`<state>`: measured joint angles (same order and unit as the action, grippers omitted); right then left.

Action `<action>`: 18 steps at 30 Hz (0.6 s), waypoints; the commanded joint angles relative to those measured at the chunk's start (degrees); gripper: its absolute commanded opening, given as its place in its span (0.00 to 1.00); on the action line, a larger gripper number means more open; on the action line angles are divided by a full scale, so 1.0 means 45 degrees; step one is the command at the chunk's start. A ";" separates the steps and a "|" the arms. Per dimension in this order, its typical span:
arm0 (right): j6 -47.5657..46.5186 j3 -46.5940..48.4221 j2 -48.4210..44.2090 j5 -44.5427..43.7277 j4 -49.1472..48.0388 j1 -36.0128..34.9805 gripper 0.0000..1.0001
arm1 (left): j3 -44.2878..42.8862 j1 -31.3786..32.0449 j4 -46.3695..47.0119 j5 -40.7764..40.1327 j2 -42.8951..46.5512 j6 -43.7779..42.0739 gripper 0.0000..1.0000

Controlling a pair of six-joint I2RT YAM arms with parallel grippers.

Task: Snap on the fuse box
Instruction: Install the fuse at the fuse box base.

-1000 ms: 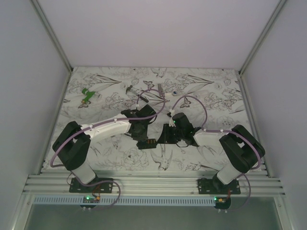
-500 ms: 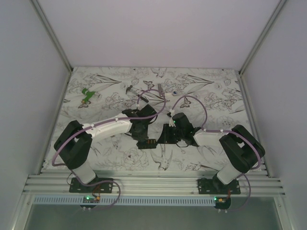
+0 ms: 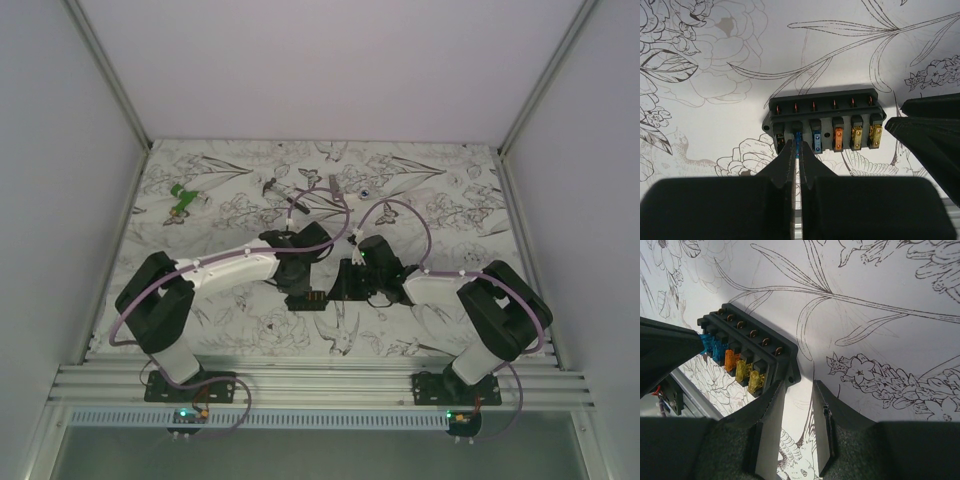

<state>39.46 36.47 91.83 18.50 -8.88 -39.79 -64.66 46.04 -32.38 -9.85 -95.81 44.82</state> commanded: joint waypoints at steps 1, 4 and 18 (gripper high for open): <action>-0.0176 0.0321 0.0156 -0.0171 0.0424 -0.0167 0.35 | 0.0359 0.0524 -0.1130 -0.0792 -0.1052 0.0490 0.00; -0.0186 0.0370 0.0198 -0.0147 0.0419 -0.0201 0.35 | 0.0469 0.0550 -0.1193 -0.0788 -0.1462 0.0576 0.00; -0.0191 0.0256 0.0047 -0.0166 0.0442 -0.0260 0.35 | 0.1601 0.0162 -0.1195 -0.1151 -0.0657 0.0857 0.00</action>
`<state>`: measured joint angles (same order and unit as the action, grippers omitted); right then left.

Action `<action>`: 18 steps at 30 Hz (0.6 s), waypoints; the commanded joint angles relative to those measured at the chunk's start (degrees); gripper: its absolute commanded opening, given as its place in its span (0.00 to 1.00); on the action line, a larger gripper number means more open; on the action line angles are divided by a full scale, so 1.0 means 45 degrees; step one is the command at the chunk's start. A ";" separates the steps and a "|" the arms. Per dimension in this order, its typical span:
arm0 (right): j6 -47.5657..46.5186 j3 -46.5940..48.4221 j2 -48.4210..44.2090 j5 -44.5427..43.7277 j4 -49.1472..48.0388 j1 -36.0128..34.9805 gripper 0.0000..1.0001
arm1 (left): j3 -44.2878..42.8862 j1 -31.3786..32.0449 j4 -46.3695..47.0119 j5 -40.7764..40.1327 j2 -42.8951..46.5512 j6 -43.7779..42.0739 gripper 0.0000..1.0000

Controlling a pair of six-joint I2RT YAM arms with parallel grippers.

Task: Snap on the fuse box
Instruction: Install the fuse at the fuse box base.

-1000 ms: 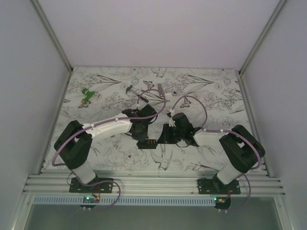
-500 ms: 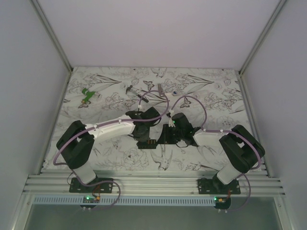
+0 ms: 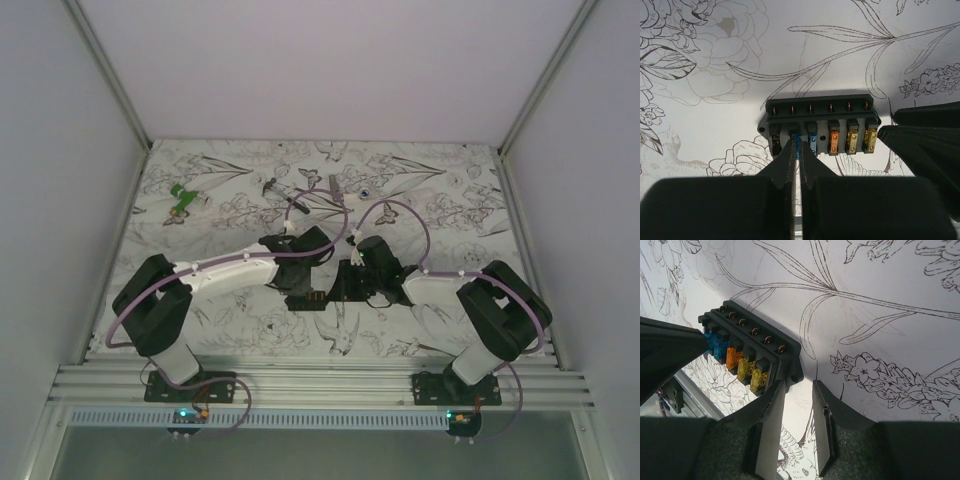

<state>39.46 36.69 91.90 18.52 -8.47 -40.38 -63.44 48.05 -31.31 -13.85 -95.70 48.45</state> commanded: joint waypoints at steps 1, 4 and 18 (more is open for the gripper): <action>-0.0178 0.0190 0.0009 -0.0186 0.0362 -0.0128 0.35 | 0.1376 -0.0336 -0.1433 -0.0282 -0.0505 -0.0036 0.00; -0.0159 0.0168 -0.0016 -0.0246 0.0378 -0.0158 0.36 | 0.1455 -0.0483 -0.1406 -0.0230 -0.0201 -0.0195 0.00; -0.0117 0.0350 0.0144 -0.0309 0.0542 -0.0271 0.35 | 0.1348 -0.0256 -0.0633 0.0675 -0.0960 -0.0374 0.00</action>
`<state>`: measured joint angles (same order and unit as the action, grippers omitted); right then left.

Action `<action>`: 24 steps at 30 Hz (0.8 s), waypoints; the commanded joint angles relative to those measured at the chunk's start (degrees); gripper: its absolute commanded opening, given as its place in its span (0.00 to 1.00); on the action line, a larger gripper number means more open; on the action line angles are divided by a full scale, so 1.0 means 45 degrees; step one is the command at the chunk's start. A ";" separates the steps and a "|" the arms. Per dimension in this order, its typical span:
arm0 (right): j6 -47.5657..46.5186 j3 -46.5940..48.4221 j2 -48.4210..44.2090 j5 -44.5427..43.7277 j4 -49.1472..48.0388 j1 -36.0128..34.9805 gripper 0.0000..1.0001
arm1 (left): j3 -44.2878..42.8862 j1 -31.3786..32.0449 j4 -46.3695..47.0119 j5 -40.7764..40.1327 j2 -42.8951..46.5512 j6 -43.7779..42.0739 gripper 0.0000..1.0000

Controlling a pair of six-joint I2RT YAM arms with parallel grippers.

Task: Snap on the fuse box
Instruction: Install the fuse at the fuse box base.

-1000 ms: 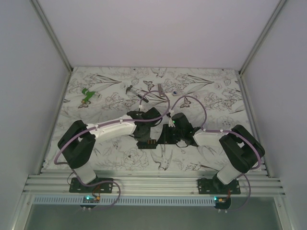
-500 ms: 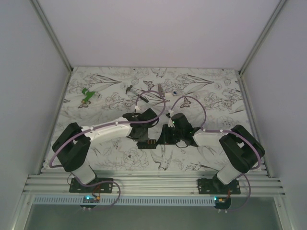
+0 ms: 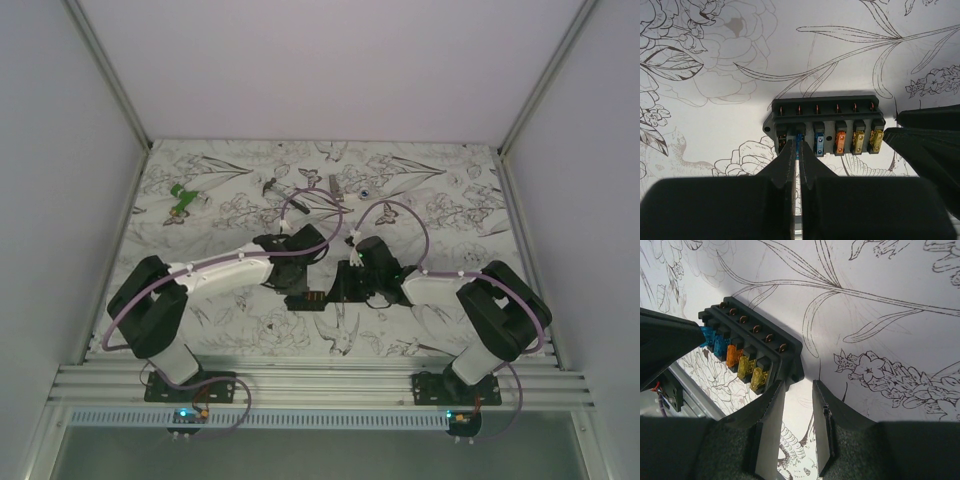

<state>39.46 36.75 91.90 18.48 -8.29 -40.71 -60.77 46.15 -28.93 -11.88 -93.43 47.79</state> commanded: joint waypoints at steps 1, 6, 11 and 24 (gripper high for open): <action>-0.0117 0.0365 0.0145 -0.0298 0.0514 -0.0205 0.35 | 0.0752 0.0173 -0.1168 0.0269 -0.1585 -0.0198 0.00; -0.0165 0.0407 0.0135 -0.0317 0.0573 -0.0236 0.35 | 0.0885 0.0248 -0.1233 0.0115 -0.1929 -0.0063 0.00; -0.0156 0.0482 0.0201 -0.0298 0.0585 -0.0242 0.35 | 0.0914 0.0348 -0.1471 -0.0181 -0.2255 0.0031 0.00; -0.0150 0.0570 0.0125 -0.0337 0.0684 -0.0308 0.35 | 0.1767 -0.0236 -0.1298 -0.0100 -0.1236 0.0096 0.00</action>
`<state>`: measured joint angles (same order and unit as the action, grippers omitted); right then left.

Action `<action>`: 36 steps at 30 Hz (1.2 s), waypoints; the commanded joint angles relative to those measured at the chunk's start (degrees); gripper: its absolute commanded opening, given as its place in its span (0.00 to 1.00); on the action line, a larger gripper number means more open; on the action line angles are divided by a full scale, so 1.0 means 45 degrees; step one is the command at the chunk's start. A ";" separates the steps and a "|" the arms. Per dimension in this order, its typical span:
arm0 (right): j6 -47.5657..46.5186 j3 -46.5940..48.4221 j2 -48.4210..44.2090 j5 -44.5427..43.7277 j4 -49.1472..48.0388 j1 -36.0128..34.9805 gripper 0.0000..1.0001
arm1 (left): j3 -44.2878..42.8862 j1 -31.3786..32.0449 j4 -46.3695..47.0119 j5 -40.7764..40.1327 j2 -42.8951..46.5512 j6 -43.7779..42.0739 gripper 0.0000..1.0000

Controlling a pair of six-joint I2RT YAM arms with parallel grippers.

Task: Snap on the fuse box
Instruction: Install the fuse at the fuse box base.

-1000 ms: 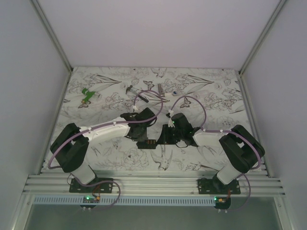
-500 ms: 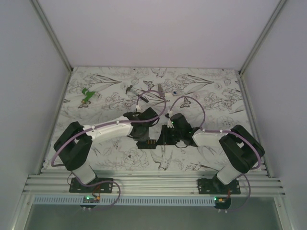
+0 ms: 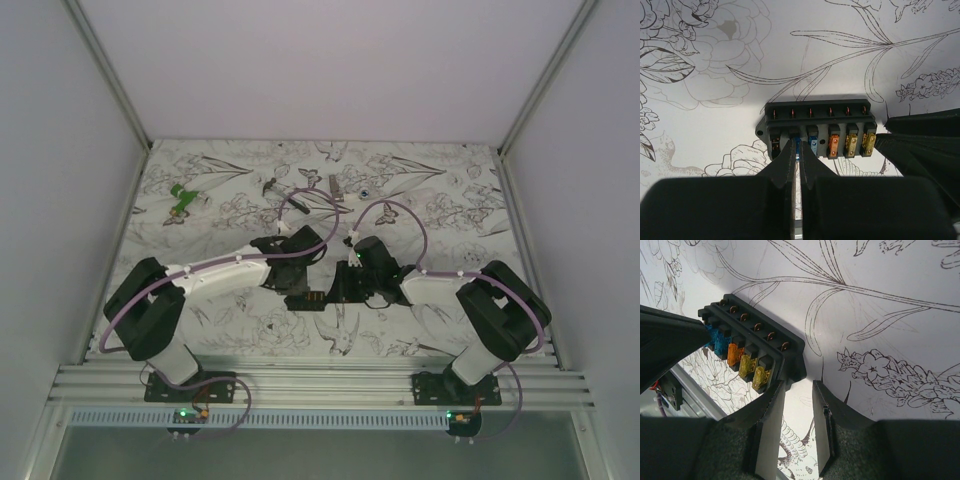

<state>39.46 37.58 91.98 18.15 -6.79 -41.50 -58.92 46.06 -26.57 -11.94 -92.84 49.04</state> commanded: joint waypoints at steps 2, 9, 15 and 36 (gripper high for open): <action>-0.0155 0.0433 0.0104 -0.0279 0.0396 -0.0181 0.36 | 0.1335 -0.0153 -0.1687 0.0031 -0.1538 -0.0211 0.00; -0.0211 0.0486 0.0025 -0.0381 0.0620 -0.0212 0.35 | 0.1988 -0.0168 -0.1658 -0.0056 -0.1104 -0.0224 0.00; -0.0196 0.0592 0.0061 -0.0381 0.0660 -0.0240 0.35 | 0.2291 -0.0430 -0.1664 -0.0179 -0.0688 -0.0312 0.00; -0.0176 0.0595 -0.0080 -0.0532 0.0859 -0.0273 0.35 | 0.3072 -0.0607 -0.1712 0.0147 -0.0154 -0.0328 0.00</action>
<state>39.44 38.83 91.98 17.02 -4.01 -42.19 -52.16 43.88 -19.44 -8.67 -87.79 49.28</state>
